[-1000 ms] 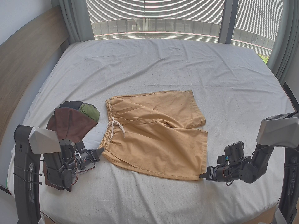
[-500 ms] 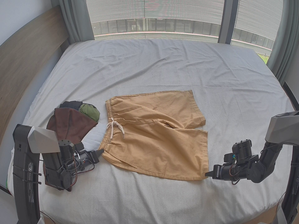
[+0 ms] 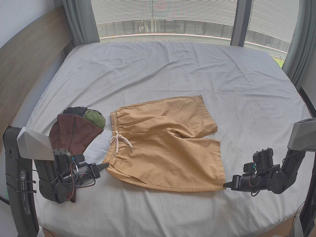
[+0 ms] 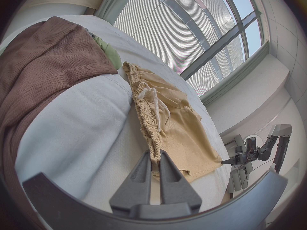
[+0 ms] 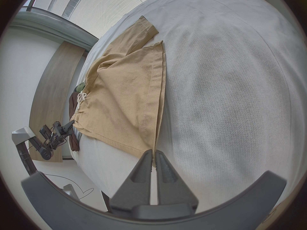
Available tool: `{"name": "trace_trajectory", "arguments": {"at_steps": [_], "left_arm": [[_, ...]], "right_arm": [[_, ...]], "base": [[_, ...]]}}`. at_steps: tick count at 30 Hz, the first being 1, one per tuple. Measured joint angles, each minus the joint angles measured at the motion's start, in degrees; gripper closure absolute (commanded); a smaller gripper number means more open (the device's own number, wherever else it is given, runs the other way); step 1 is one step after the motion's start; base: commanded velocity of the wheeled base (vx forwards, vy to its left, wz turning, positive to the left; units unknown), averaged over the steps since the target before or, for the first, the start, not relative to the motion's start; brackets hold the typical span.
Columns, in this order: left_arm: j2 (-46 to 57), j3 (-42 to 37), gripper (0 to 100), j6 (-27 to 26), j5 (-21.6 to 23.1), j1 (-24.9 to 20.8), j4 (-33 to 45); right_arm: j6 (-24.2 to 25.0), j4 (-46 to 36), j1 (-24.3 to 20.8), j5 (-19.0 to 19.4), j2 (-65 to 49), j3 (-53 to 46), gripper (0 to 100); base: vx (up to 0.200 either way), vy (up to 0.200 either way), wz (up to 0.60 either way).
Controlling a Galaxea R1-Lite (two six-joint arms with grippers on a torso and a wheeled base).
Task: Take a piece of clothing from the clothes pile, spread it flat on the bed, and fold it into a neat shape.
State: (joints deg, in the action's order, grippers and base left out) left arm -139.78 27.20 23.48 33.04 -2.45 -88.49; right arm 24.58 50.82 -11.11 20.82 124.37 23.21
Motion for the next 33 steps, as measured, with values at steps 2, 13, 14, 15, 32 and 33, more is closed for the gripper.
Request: {"name": "trace_trajectory", "arguments": {"at_steps": [2,13,14,15,32,33], "left_arm": [[1.0,-1.1,100,0.1,0.1,-0.1,0.0],[4.3,-6.3,100,-1.6,0.1,0.2,0.0],[4.5,-6.9,100,-2.1,0.1,0.3,0.0],[4.6,-7.5,100,-2.5,0.1,0.3,0.0],[5.2,-14.4,100,-6.3,2.3,0.4,0.0],[5.2,-14.8,100,-6.5,2.7,0.4,0.0]], "right_arm": [[-0.3,0.0,0.2,0.1,-0.2,-0.4,100],[-3.3,0.2,1.2,0.1,-0.7,-2.6,100],[-3.4,0.2,1.2,0.1,-0.7,-2.8,100],[-3.4,0.2,1.2,0.1,-0.8,-3.0,100],[-5.1,0.1,1.3,0.1,-3.3,-7.0,100],[-5.3,0.2,1.3,0.1,-3.5,-7.2,100]], "base": [[0.0,0.0,0.0],[0.0,0.0,0.0],[0.0,0.0,0.0],[0.0,0.0,0.0],[0.0,0.0,0.0],[0.0,0.0,0.0]]}}
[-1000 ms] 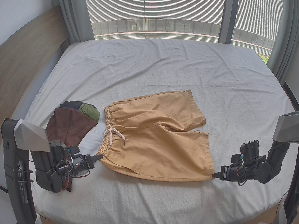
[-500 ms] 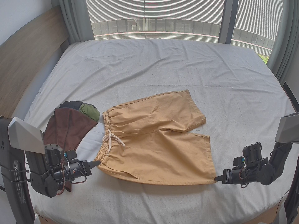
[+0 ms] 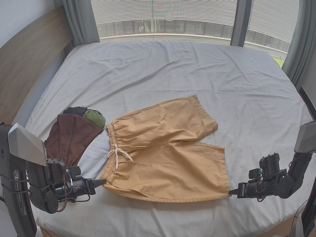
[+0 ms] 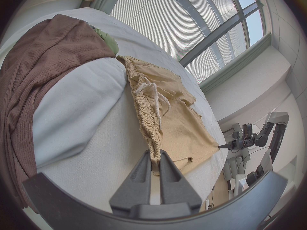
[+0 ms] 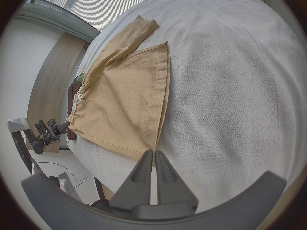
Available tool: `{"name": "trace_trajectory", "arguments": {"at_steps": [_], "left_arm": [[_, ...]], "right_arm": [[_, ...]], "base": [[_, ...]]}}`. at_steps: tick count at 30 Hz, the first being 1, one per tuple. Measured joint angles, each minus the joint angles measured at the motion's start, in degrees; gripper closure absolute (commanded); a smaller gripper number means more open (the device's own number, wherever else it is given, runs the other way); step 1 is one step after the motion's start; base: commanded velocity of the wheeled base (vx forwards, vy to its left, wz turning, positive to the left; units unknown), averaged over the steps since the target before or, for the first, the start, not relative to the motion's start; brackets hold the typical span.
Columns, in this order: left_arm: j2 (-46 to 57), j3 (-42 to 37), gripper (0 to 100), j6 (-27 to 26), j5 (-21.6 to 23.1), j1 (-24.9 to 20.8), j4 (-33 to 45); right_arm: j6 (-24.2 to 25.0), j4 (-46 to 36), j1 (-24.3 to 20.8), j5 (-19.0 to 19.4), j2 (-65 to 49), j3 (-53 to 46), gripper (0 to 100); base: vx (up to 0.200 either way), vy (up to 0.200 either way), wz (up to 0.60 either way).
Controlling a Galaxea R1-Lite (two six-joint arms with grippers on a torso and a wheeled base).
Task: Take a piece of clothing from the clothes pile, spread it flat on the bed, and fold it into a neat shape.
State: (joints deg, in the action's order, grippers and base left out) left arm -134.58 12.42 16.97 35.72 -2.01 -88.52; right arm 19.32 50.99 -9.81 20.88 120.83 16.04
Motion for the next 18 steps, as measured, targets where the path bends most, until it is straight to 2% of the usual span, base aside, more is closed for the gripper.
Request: {"name": "trace_trajectory", "arguments": {"at_steps": [11,18], "left_arm": [[1.8,0.6,100,-1.1,0.8,0.4,0.0],[4.4,2.1,100,0.6,0.7,0.1,0.0]], "right_arm": [[0.4,0.5,0.0,1.2,-3.6,0.6,100],[3.1,0.1,0.0,1.4,-7.1,3.5,100]], "base": [[0.0,0.0,0.0],[0.0,0.0,0.0]]}}
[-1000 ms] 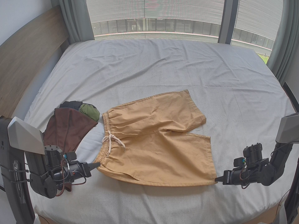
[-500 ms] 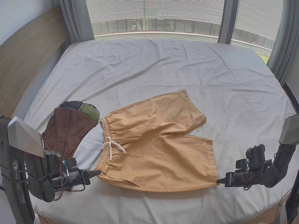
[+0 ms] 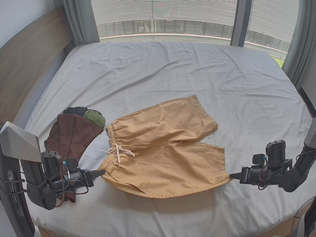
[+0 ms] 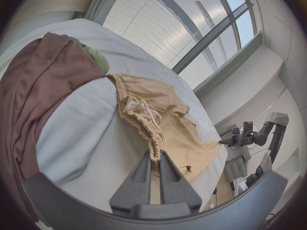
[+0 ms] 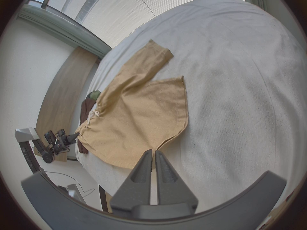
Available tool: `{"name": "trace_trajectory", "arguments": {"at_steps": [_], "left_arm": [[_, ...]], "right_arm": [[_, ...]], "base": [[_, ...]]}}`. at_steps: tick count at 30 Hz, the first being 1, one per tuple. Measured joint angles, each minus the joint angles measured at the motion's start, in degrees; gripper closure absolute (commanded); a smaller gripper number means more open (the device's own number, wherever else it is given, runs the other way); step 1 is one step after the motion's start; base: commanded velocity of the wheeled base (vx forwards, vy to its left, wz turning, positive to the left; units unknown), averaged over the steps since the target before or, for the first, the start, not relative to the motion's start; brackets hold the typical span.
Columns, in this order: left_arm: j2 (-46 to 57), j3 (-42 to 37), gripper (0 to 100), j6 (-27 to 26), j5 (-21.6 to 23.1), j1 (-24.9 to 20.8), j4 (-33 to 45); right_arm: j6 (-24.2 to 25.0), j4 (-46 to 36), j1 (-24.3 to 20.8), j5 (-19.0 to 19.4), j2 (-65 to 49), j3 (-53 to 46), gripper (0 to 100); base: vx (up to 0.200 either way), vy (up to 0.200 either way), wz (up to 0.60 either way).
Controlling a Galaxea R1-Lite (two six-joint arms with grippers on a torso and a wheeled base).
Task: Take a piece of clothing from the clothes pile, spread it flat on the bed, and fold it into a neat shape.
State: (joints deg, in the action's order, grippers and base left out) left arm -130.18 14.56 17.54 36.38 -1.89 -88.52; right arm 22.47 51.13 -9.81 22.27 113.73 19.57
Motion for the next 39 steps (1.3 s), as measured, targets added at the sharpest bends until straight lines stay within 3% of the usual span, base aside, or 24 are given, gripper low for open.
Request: {"name": "trace_trajectory", "arguments": {"at_steps": [4,13,31,32,39], "left_arm": [[1.0,1.7,100,0.6,-0.1,-0.1,0.0],[3.5,6.7,100,8.3,-0.5,-0.3,0.0],[3.4,7.4,100,7.9,-1.9,-0.5,-0.1],[3.3,7.4,100,7.9,-1.9,-0.5,-0.1],[3.2,7.4,100,7.9,-1.8,-0.6,-0.1]], "right_arm": [[1.0,-0.4,0.0,0.0,-1.6,2.0,100],[2.5,-0.5,0.0,-0.2,-2.9,6.5,100],[2.8,-7.5,-1.0,-1.0,2.6,6.6,100],[2.7,-7.6,-1.2,-1.0,3.4,6.5,0],[2.8,-7.7,-2.9,-3.1,8.2,6.2,0]], "base": [[0.0,0.0,0.0],[0.0,0.0,0.0],[0.0,0.0,0.0],[0.0,0.0,0.0],[0.0,0.0,0.0]]}}
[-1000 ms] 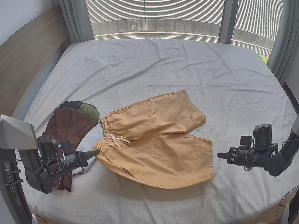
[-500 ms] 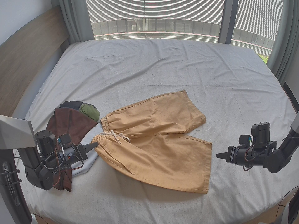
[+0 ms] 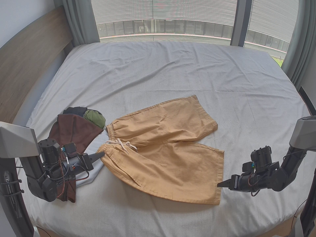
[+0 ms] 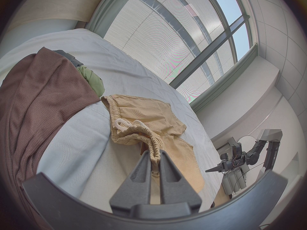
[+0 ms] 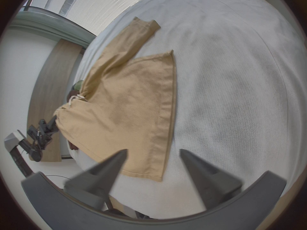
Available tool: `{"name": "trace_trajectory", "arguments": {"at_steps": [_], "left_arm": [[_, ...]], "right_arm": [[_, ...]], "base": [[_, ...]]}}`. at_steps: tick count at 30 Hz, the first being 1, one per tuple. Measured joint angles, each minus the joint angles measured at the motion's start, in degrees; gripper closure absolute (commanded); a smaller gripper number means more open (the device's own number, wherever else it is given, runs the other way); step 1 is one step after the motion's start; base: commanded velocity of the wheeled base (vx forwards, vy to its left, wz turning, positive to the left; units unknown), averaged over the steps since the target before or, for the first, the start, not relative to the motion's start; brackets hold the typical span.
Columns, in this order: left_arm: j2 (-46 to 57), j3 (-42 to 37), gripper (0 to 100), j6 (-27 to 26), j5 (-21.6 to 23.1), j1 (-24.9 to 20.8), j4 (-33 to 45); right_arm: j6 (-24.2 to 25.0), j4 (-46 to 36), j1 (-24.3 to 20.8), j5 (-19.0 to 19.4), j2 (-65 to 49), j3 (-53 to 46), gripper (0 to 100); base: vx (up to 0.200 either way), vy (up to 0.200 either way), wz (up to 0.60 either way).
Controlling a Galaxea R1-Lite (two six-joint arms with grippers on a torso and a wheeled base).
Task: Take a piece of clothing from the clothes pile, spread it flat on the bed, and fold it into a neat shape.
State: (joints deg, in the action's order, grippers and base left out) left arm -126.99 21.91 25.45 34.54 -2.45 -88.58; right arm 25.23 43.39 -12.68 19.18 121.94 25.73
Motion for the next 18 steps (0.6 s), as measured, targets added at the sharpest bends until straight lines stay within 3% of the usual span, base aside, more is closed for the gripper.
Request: {"name": "trace_trajectory", "arguments": {"at_steps": [8,18], "left_arm": [[0.0,0.1,100,0.0,0.0,0.1,0.0],[0.1,0.1,100,0.0,0.0,0.3,0.0]], "right_arm": [[2.7,0.6,-4.3,-7.9,4.3,0.7,0],[10.7,13.3,-8.5,-9.4,9.2,-0.3,0]], "base": [[0.0,0.0,0.0],[0.0,0.0,0.0]]}}
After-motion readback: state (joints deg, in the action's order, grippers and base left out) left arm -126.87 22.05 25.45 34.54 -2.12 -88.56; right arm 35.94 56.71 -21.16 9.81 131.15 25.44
